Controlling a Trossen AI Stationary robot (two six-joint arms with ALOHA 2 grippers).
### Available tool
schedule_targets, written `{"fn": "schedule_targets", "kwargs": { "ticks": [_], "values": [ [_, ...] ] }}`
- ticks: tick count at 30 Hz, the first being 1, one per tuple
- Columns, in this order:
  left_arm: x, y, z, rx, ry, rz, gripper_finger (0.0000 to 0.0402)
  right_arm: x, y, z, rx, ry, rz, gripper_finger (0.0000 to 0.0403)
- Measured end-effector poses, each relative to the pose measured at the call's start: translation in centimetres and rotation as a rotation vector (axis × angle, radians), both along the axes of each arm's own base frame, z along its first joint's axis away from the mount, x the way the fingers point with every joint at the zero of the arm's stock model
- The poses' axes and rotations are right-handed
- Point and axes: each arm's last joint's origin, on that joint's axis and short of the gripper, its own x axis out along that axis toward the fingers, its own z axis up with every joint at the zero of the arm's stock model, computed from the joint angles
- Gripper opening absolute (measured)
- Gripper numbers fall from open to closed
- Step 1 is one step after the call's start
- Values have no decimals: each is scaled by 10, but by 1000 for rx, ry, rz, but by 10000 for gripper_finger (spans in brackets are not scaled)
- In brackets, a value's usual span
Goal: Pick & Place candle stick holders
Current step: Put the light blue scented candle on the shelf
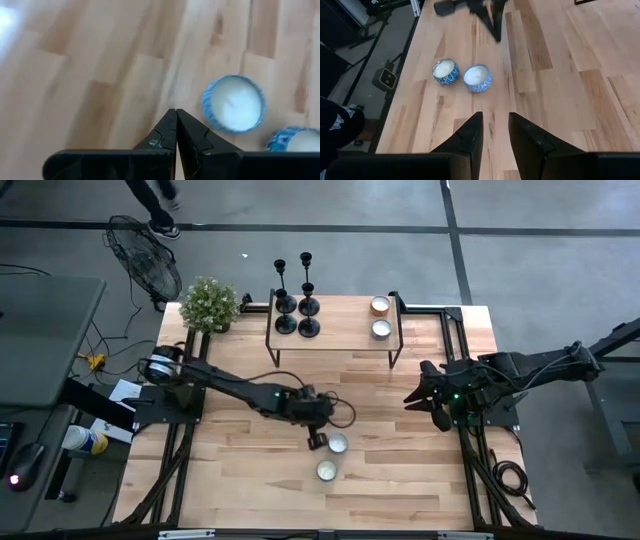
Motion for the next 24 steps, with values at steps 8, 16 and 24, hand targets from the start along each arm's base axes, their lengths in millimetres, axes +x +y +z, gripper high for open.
{"fn": "schedule_targets", "kwargs": {
  "ticks": [8,16,24],
  "values": [
    [-52,-3,28,29,-185,28,0,0,0,0,-4,0,-6,84],
    [-125,15,14,-116,-528,144,0,1,0,0,-11,0,-16,84],
    [-173,30,8,-122,-695,178,0,5,0,-1,-6,-2,-42,84]
  ]
}}
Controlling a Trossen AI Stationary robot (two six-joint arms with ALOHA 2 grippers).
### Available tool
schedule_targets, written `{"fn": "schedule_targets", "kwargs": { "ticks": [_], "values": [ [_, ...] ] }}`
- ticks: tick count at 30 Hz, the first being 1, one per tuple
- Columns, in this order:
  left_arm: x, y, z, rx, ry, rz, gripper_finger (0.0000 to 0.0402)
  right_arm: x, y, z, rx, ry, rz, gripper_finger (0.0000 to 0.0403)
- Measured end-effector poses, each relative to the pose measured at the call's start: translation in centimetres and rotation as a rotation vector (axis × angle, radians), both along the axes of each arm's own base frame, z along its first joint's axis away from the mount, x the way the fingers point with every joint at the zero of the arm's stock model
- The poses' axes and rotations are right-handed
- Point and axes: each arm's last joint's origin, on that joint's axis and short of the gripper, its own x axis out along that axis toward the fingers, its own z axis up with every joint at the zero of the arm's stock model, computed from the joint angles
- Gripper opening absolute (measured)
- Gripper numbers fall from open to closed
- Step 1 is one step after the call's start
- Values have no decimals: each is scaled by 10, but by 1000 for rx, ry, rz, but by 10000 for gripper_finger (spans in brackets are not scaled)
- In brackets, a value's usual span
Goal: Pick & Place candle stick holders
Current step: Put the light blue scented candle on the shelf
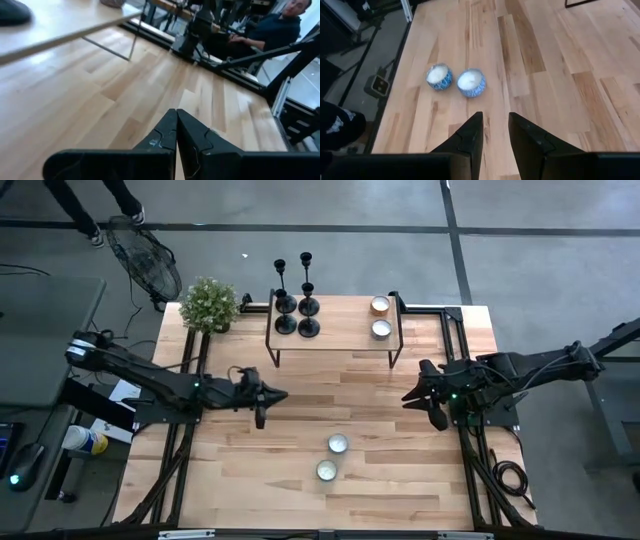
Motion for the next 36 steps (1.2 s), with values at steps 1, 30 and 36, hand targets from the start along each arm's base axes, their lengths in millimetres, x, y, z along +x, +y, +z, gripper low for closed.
{"fn": "schedule_targets", "kwargs": {
  "ticks": [1,30,36],
  "values": [
    [-5,2,-1,15,-6,7,0,1,0,1,3,-9,-7,84],
    [-82,19,-35,165,-310,-126,0,86,30,29,82,-95,28,22],
    [-87,18,-29,191,-370,-203,0,107,50,34,85,-7,66,5]
  ]
}}
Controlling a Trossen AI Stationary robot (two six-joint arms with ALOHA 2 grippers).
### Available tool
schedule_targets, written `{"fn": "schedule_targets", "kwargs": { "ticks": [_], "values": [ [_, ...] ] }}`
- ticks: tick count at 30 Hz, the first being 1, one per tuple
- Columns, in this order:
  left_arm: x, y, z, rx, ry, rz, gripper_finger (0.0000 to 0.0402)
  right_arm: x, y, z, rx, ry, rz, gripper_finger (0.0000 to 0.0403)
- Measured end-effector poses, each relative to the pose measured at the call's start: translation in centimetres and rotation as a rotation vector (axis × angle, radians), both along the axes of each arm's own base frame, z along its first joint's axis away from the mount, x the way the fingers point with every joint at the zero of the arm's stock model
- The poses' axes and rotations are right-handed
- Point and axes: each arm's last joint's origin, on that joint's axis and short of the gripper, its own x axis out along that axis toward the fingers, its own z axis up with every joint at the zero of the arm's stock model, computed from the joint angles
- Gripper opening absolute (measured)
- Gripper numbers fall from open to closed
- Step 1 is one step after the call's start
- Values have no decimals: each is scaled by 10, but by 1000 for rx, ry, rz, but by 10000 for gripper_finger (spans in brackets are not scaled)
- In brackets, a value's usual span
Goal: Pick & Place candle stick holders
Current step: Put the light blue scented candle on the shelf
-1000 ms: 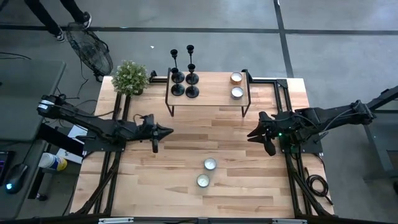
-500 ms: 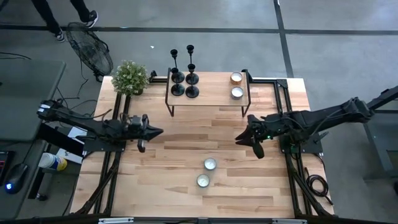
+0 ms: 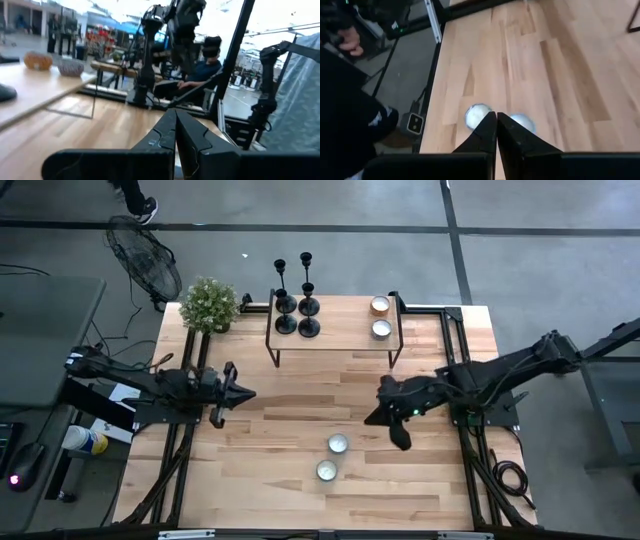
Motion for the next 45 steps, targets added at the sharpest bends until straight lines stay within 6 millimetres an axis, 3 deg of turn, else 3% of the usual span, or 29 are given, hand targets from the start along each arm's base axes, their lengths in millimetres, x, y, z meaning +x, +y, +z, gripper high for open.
{"fn": "schedule_targets", "kwargs": {
  "ticks": [15,24,37,45],
  "values": [
    [-8,5,5,82,-52,128,0,57,44,-3,-56,385,62,1],
    [-8,6,5,74,-50,141,0,72,51,-11,-94,684,42,0],
    [-8,6,5,74,-49,142,0,84,59,-16,-205,609,71,0],
    [-8,6,5,74,-49,141,0,88,56,-15,-22,646,73,0]
  ]
}}
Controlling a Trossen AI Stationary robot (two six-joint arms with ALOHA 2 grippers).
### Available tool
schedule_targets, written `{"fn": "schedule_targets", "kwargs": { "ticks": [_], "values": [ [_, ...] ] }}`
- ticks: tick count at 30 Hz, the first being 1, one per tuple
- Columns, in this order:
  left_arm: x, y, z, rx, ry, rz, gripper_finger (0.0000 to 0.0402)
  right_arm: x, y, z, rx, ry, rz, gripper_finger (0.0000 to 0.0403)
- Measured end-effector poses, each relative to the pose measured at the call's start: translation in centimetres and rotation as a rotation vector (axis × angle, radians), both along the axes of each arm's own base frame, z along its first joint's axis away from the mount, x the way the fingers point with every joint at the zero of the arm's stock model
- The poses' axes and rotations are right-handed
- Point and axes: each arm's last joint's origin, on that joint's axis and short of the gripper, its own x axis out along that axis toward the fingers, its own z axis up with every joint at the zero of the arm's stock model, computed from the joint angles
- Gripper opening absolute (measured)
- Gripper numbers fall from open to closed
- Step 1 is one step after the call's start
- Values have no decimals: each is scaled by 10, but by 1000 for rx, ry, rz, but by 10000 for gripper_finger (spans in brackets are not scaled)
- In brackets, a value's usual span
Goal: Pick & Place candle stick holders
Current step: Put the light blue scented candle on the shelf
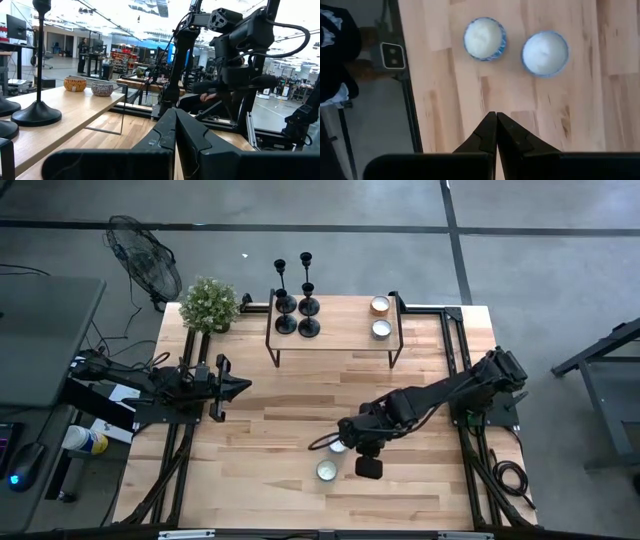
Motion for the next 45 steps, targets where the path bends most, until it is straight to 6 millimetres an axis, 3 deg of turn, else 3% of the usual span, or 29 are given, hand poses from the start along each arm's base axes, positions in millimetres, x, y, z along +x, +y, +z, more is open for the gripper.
{"fn": "schedule_targets", "kwargs": {
  "ticks": [7,12,18,33,45],
  "values": [
    [0,0,0,0,2,0,0,8,3,3,-65,-134,57,0],
    [1,0,-2,6,23,0,0,16,-4,6,-208,-250,100,0],
    [1,0,-5,15,55,1,0,24,-28,6,-3,-166,-82,0],
    [3,-1,-17,48,177,1,0,34,-41,-4,-54,-155,-201,0],
    [3,-1,-30,84,306,-1,0,41,-80,-4,-17,-134,-339,0]
  ]
}}
